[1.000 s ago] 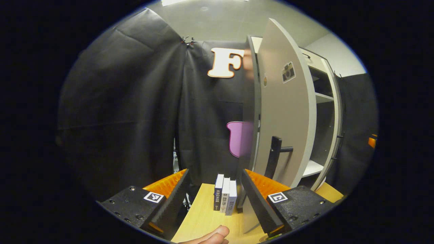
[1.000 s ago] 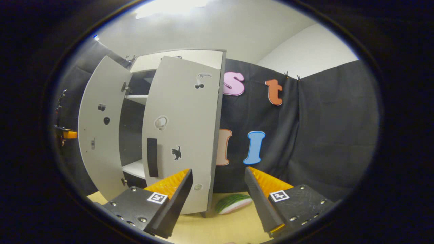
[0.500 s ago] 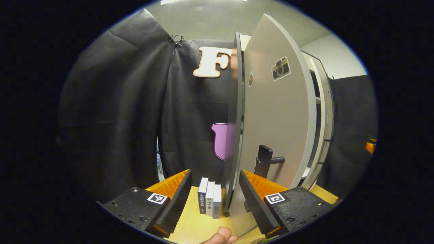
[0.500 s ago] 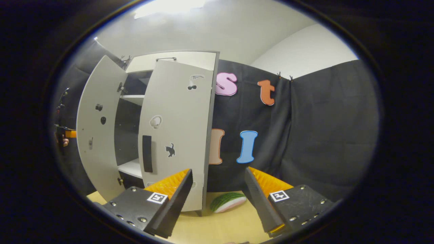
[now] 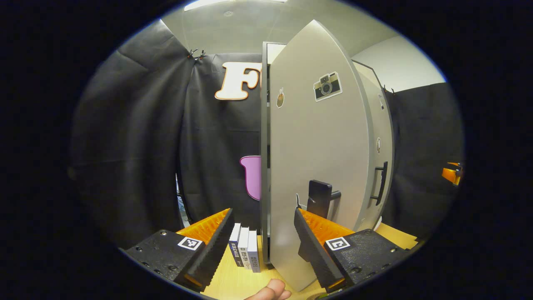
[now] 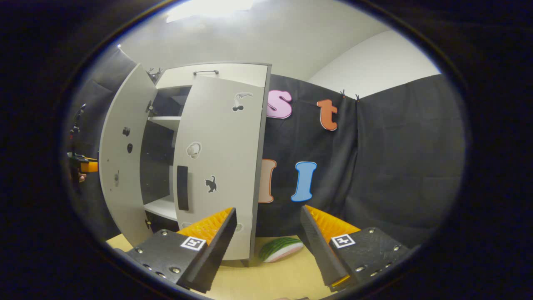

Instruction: Grasp the bottle in the cabinet with the left hand and place it on the coaster, then close the right door with the right hand and the left door with the left hand.

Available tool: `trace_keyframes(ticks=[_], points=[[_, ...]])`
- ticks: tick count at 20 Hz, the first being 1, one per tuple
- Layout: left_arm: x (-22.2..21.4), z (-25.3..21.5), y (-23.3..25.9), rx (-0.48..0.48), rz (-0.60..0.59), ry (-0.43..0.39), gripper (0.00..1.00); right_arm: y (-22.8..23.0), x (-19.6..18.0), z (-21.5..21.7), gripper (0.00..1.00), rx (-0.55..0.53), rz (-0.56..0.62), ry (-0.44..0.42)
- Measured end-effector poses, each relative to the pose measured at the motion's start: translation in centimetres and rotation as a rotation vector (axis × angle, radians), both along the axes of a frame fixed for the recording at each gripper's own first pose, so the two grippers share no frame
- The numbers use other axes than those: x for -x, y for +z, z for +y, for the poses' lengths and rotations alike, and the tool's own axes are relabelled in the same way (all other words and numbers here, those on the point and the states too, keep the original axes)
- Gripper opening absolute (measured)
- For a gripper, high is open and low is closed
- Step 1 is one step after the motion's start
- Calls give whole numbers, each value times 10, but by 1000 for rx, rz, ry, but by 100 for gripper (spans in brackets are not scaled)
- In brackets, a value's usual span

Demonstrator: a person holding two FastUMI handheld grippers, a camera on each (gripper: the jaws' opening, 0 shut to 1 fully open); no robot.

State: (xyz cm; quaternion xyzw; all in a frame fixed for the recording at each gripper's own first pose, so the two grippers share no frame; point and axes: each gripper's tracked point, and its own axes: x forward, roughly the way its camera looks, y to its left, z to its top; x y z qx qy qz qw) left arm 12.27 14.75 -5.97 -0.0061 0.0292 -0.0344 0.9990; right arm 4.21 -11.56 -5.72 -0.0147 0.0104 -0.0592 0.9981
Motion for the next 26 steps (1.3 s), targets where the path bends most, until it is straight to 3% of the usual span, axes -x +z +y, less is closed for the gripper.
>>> trace_keyframes(ticks=[2,6,12,16,24,26], points=[[-1,-3,-3,53,24,-12,96,-4,3,-4,94,4,10,-9],[-2,-10,-5,121,46,-34,93,-2,8,-4,94,3,14,-3],[-9,-37,-2,60,17,-48,93,-6,17,-12,94,5,26,-18],[-14,-55,-5,76,22,-57,93,-12,29,-20,94,12,45,-35],[-16,-112,1,70,46,-90,91,-8,73,-31,94,-26,9,-23],[-5,-122,6,52,44,-81,95,-6,83,-41,94,-29,7,-24]])
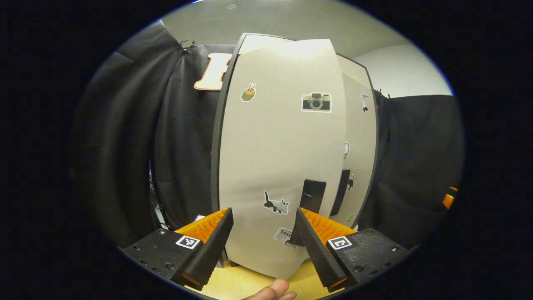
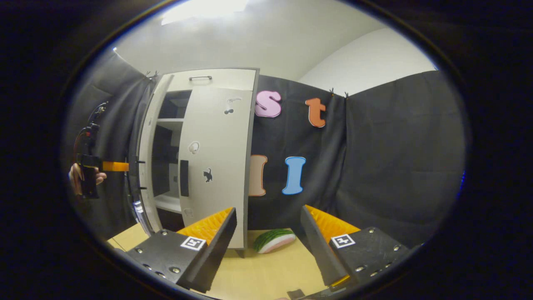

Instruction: Grasp the bottle in the cabinet with the left hand and place it on the coaster, then close the right door with the right hand and the left door with the left hand.

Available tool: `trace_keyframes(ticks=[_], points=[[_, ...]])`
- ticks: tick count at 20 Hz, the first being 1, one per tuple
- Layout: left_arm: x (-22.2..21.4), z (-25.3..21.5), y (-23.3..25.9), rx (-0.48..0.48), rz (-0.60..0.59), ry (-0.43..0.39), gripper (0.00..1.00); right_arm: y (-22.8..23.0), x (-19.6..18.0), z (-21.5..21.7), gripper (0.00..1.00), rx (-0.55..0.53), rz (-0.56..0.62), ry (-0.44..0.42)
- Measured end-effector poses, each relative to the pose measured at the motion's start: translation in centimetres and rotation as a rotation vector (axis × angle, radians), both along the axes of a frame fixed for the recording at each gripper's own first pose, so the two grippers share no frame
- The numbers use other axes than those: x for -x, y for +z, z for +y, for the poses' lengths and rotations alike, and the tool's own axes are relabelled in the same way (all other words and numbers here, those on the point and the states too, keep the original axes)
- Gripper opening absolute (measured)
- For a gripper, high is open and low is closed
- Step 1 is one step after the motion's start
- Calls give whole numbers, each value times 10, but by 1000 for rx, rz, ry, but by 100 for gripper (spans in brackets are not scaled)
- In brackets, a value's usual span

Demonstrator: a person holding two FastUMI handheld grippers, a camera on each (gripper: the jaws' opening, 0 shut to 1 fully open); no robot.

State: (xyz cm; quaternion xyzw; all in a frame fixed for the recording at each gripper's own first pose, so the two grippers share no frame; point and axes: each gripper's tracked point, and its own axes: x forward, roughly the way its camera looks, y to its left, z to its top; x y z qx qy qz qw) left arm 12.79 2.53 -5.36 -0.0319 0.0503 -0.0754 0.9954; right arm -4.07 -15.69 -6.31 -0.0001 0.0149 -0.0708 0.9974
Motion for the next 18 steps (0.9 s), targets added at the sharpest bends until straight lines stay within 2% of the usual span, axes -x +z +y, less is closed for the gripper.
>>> trace_keyframes(ticks=[2,3,4,5,6,7,10,14,18], points=[[18,-10,7,-9,-14,-2,96,0,16,-7,94,-19,-3,0],[28,-13,11,-15,-19,3,92,2,26,-10,94,-25,-6,3],[38,-16,14,-23,-23,9,96,4,33,-13,94,-29,-9,8],[49,-18,17,-30,-25,15,92,6,41,-15,94,-30,-10,12],[59,-20,19,-34,-29,24,92,8,50,-18,94,-33,-13,17],[70,-21,22,-33,-33,34,96,12,57,-19,94,-37,-18,23],[101,-25,26,-35,-32,57,96,23,73,-19,94,-58,-34,54],[136,-25,25,-56,-28,98,96,31,85,-6,94,-37,-46,104],[163,-25,23,-68,-17,119,96,38,85,22,94,-70,-46,153]])
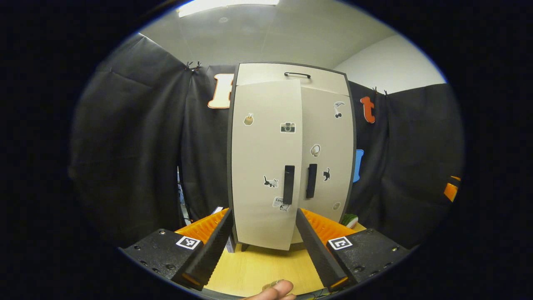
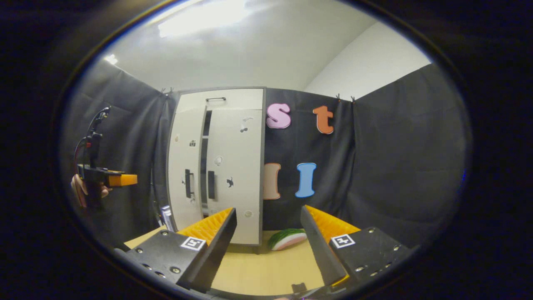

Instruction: Grasp the bottle in the cabinet with the left hand and place it on the coaster, then close the right door with the right hand and the left door with the left hand.

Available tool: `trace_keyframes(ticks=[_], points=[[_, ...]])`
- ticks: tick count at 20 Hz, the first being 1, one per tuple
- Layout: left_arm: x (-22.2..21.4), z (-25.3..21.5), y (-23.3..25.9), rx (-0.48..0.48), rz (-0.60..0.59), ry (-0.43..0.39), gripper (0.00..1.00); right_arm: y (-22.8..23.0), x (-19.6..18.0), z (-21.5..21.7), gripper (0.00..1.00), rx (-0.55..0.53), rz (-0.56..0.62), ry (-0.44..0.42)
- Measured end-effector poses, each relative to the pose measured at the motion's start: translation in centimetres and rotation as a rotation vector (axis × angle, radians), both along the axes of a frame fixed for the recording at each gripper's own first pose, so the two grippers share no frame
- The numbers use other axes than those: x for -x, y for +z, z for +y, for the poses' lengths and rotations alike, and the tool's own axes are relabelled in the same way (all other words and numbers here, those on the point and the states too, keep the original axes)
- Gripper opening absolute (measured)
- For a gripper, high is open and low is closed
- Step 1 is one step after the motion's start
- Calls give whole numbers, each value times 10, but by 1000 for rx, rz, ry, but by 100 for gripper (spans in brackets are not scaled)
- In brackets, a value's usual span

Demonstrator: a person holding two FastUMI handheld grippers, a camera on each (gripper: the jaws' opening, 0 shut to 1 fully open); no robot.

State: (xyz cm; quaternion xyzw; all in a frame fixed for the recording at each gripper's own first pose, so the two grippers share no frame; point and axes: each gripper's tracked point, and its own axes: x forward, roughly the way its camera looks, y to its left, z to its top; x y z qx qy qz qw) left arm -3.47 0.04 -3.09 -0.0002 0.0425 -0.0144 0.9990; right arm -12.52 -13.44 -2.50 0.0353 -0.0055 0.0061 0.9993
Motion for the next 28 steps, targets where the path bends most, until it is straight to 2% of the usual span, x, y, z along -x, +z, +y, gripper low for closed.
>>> trace_keyframes(ticks=[5,6,7,8,9,10,11,12,15,18,19,20,23,24,25,26,27,28], points=[[8,3,7,30,-7,-23,95,16,-19,42,94,-53,-3,38],[10,7,10,33,-16,-24,92,16,-23,50,94,-64,-2,46],[8,7,15,34,-32,-30,96,19,-27,60,94,-69,-6,60],[7,7,17,29,-41,-33,92,22,-31,70,94,-70,-10,73],[6,8,18,17,-44,-30,92,22,-36,79,94,-70,-10,85],[6,12,18,7,-49,-23,96,23,-37,85,94,-69,-10,91],[6,12,19,5,-52,-25,92,26,-42,90,94,-67,-18,96],[6,9,18,12,-55,-31,96,29,-44,96,91,-60,-30,100],[9,4,8,34,-21,-61,96,38,-46,113,94,-54,-55,131],[10,6,1,15,-9,-64,95,38,-43,116,94,-42,-61,140],[11,8,-1,13,-6,-59,96,36,-45,117,91,-30,-59,141],[10,7,-1,18,-9,-59,96,34,-46,117,94,-15,-56,135],[10,10,5,41,-24,-60,96,26,-49,122,91,3,-43,127],[10,13,6,44,-25,-60,92,27,-49,127,94,6,-49,138],[9,14,7,43,-24,-58,96,30,-50,131,94,9,-56,146],[8,15,8,42,-28,-54,96,31,-49,134,94,11,-62,152],[8,16,10,42,-33,-52,92,30,-51,137,94,12,-65,160],[7,16,9,43,-34,-51,96,31,-52,139,94,12,-67,168]])
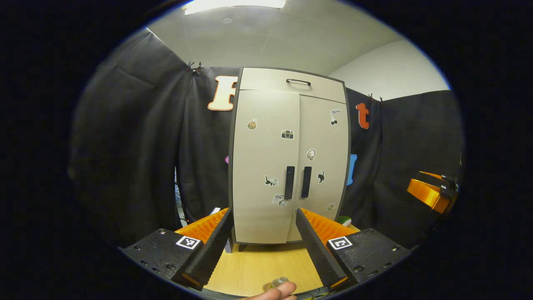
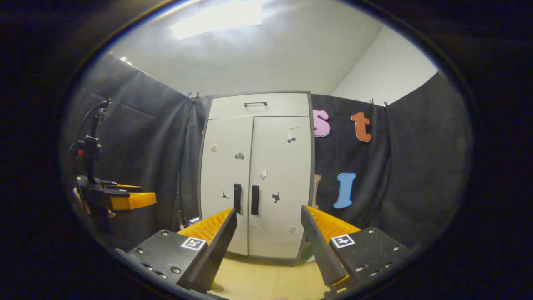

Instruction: Grasp the bottle in the cabinet with the left hand and place it on the coaster, then close the right door with the right hand and the left door with the left hand.

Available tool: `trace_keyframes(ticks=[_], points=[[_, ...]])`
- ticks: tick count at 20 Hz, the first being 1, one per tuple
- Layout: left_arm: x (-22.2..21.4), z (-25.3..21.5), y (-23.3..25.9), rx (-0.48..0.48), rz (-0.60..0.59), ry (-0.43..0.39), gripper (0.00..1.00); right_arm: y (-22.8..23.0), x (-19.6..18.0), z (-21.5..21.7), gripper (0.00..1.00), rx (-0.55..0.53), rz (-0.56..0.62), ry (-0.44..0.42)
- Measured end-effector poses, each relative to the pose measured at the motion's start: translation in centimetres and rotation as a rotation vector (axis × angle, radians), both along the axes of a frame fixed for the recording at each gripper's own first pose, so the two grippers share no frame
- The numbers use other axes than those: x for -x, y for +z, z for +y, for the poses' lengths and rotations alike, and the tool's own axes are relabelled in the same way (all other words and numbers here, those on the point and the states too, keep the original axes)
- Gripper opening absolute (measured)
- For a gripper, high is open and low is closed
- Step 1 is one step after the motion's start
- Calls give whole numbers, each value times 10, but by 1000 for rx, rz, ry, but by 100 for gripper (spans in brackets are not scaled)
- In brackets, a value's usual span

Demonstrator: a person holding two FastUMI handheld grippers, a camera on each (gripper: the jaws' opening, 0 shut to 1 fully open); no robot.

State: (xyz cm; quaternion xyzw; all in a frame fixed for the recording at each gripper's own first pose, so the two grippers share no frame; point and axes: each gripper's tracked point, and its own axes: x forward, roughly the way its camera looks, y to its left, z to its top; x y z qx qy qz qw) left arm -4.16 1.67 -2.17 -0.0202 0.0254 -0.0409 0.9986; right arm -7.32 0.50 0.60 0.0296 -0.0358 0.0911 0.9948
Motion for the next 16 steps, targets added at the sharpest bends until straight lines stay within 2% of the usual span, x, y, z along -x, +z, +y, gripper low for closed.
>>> trace_keyframes(ticks=[3,4,5,7,8,9,12,14,15,16], points=[[-3,2,-1,-1,-2,5,96,3,-2,3,94,2,-9,7],[-4,5,0,-2,-11,23,92,2,-4,4,94,8,-7,5],[-5,10,3,-8,-21,46,100,1,-5,4,94,15,-7,2],[-9,18,4,-24,-36,92,92,2,-10,1,94,40,-18,-11],[-13,15,3,-27,-38,83,92,1,-12,0,91,50,-26,-19],[-16,11,2,-25,-38,68,96,-1,-14,-1,94,53,-29,-23],[-19,5,0,-26,-37,41,96,-6,-23,1,91,70,-26,-37],[-22,3,-6,-33,2,37,96,-7,-30,-1,94,105,-34,-55],[-22,1,-7,-30,15,35,93,-10,-34,1,94,113,-31,-54],[-21,-2,-1,-20,8,29,96,-12,-37,5,94,108,-27,-51]])
